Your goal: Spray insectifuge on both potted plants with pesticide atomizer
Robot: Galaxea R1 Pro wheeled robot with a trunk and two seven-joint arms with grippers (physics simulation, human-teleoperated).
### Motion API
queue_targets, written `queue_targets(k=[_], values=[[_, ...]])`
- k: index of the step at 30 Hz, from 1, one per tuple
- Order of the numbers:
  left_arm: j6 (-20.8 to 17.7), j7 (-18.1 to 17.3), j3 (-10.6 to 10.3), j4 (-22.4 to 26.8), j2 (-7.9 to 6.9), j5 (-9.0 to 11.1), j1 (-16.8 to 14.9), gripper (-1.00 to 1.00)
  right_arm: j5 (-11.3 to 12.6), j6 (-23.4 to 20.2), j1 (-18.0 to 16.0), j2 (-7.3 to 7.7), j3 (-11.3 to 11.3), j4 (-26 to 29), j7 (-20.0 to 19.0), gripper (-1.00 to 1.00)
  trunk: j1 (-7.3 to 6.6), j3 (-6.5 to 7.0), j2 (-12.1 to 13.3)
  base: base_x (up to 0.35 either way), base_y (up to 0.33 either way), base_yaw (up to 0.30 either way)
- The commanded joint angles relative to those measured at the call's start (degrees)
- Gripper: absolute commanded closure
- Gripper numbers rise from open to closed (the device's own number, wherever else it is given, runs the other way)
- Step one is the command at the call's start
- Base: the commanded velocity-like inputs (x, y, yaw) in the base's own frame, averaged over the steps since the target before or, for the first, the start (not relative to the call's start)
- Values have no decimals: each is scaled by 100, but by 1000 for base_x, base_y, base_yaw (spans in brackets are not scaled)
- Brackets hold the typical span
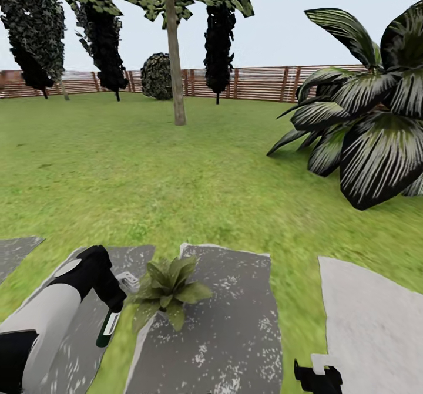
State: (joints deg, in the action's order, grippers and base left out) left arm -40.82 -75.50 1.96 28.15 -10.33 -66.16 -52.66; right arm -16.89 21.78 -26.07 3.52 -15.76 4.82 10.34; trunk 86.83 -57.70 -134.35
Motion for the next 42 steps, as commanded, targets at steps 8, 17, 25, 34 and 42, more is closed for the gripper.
queue_targets(k=[8, 17, 25, 34, 42], values=[[-57, -44, 18, 6, 10, -51, -2, 100, -60, 13, -3, -4, -38, -7, 16, -100, -2, -5, -2, 53, -270, 276], [-57, -44, 18, 6, 13, -52, 1, 100, -65, 12, -3, -9, -34, -7, 12, -100, -2, -5, -2, 135, -272, 276], [-59, -44, 16, 6, 54, -55, -5, 100, -66, 11, -3, -9, -37, -7, 13, -100, -2, -5, -2, 122, -271, 275], [-57, -44, 23, 6, 60, -55, -2, 100, -64, 14, -3, -9, -33, -7, 12, -100, -2, -5, -2, 5, -271, 251], [-57, -44, 24, 6, 57, -81, 1, 100, -61, 11, -3, -9, -32, -7, 12, -100, -2, -5, -2, 1, -273, 228]])
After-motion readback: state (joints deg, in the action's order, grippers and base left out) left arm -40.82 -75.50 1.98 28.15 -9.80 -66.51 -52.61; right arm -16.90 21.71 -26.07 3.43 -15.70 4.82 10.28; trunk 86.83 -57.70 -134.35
